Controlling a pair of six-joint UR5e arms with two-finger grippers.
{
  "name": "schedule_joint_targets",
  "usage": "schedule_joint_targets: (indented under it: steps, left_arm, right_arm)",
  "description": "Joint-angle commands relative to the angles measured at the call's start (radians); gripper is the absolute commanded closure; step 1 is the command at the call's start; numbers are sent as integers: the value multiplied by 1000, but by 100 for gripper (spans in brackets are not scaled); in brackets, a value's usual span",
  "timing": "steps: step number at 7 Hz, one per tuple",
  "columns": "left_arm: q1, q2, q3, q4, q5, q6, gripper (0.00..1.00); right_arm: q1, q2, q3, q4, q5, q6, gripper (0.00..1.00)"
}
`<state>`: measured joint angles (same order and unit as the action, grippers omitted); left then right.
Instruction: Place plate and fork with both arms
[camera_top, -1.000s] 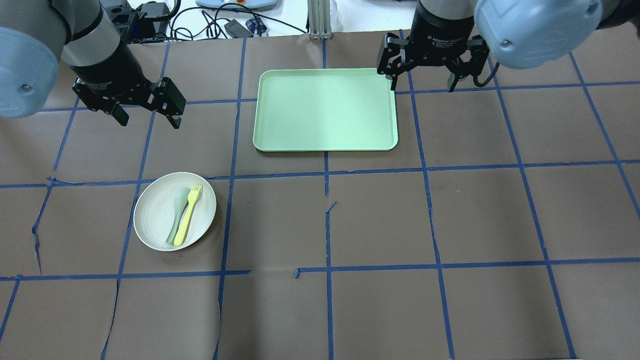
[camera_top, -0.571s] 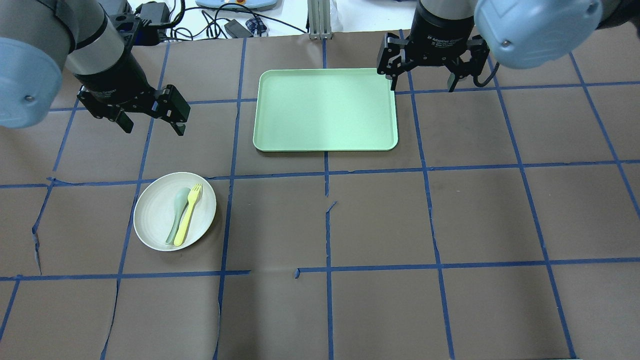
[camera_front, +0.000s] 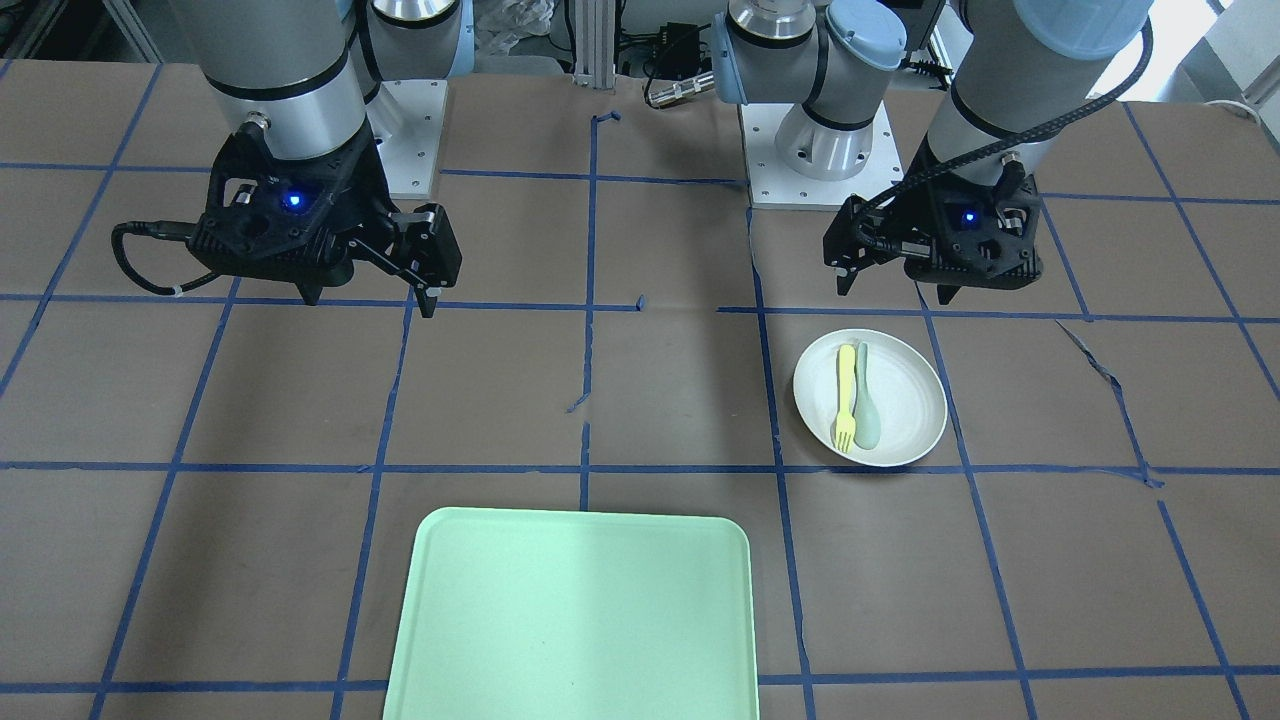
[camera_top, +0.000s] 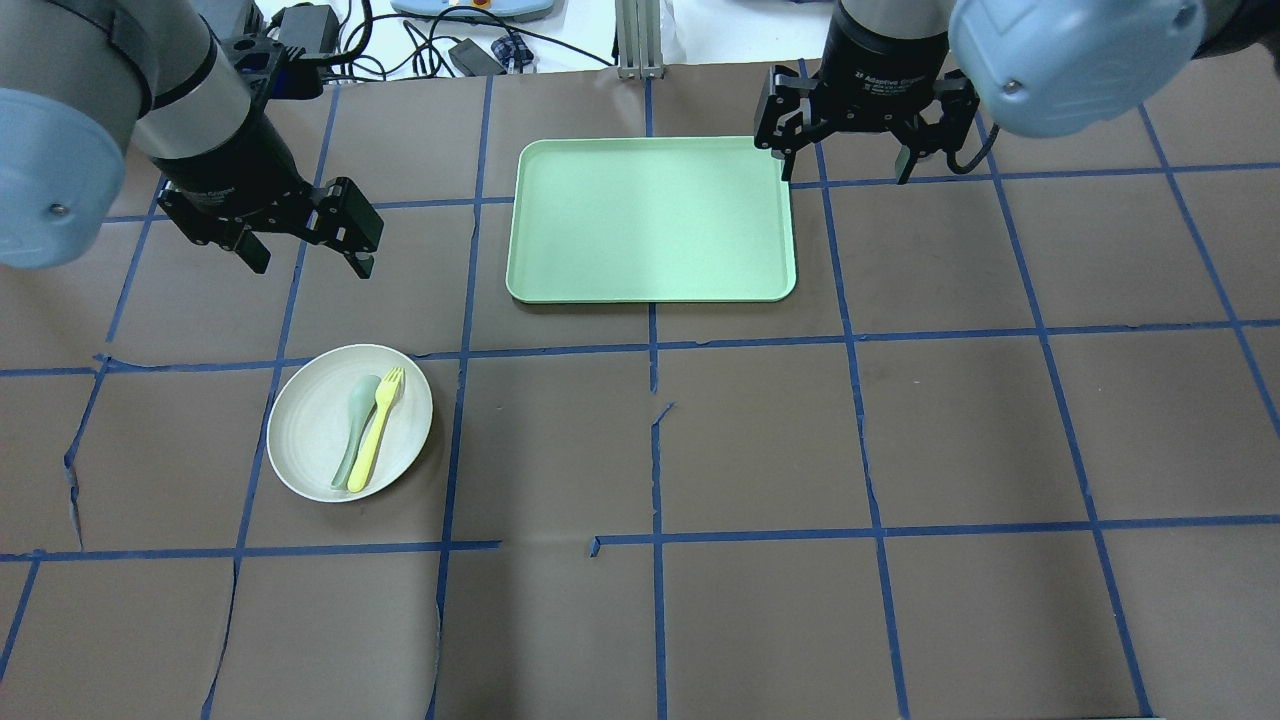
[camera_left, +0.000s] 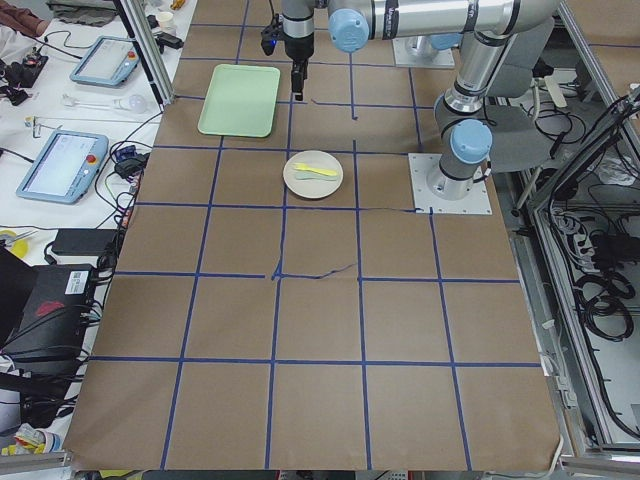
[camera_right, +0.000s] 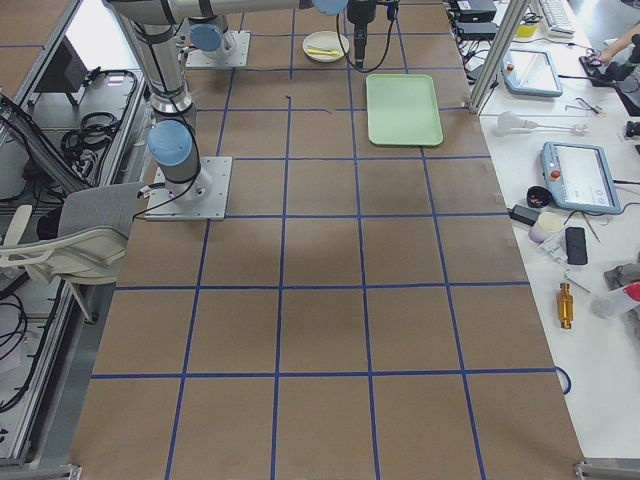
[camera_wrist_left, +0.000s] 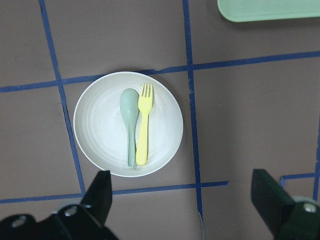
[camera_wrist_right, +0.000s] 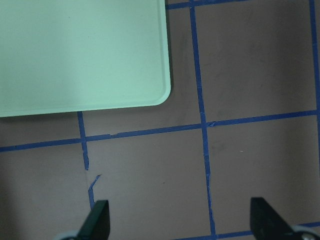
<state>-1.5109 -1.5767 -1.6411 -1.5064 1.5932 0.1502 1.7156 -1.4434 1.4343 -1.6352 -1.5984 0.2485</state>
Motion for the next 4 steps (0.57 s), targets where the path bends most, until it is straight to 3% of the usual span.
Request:
schedule_joint_targets:
  steps: [1,4]
  left_arm:
    - [0,0,-2,0,2,2,0]
    - [9,-6,-5,0,7,5,0]
  right_arm:
    - [-4,1,0,-2,0,0,0]
    - [-4,1,0,-2,2,0,0]
